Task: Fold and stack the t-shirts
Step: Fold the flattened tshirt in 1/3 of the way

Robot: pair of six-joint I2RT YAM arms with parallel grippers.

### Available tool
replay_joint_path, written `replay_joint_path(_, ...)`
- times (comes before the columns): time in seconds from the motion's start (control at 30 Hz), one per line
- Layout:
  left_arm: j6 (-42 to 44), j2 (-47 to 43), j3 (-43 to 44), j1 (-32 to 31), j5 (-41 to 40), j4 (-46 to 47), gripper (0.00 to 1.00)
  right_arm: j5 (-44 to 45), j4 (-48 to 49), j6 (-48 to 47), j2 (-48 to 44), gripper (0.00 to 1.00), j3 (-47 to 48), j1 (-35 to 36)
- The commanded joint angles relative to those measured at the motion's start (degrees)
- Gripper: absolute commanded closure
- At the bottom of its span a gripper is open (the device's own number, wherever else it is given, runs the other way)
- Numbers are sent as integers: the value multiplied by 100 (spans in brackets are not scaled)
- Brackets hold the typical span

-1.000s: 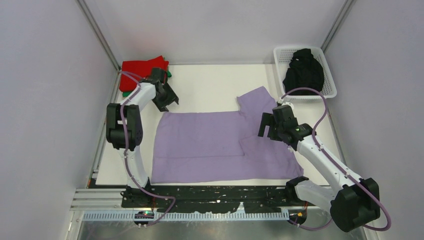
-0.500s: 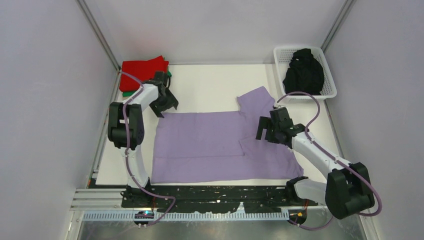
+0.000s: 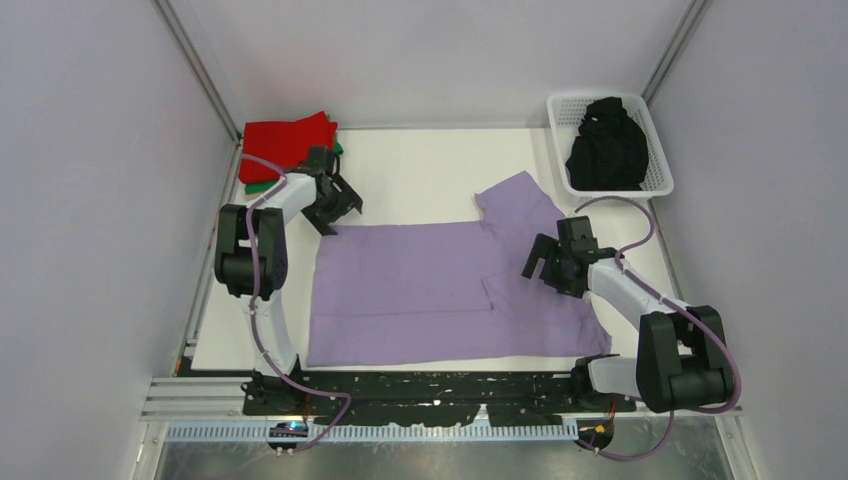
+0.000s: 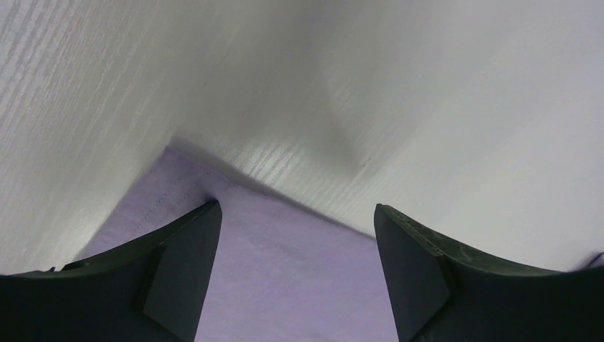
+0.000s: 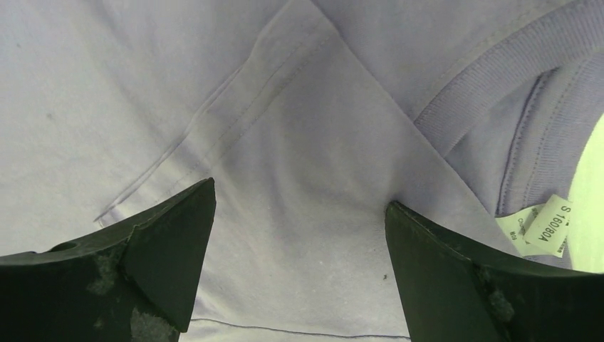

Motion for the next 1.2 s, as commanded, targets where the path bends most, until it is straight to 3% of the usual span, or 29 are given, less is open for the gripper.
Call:
replay_joint_path(0.0, -114, -262, -10, 41, 126, 304, 17, 34, -423, 87, 189, 5, -232, -446)
replay_joint_path(0.2, -145, -325, -21, 37, -103, 109, 15, -348, -631, 23, 157, 5, -272, -926)
replay_joint_path(0.87, -178, -323, 274, 15, -628, -445, 19, 293, -1246, -230, -430, 5, -281, -1503)
replay_joint_path(1.17, -118, 51, 438, -137, -33, -139, 20, 44, -1158, -299, -562, 4, -297, -1761)
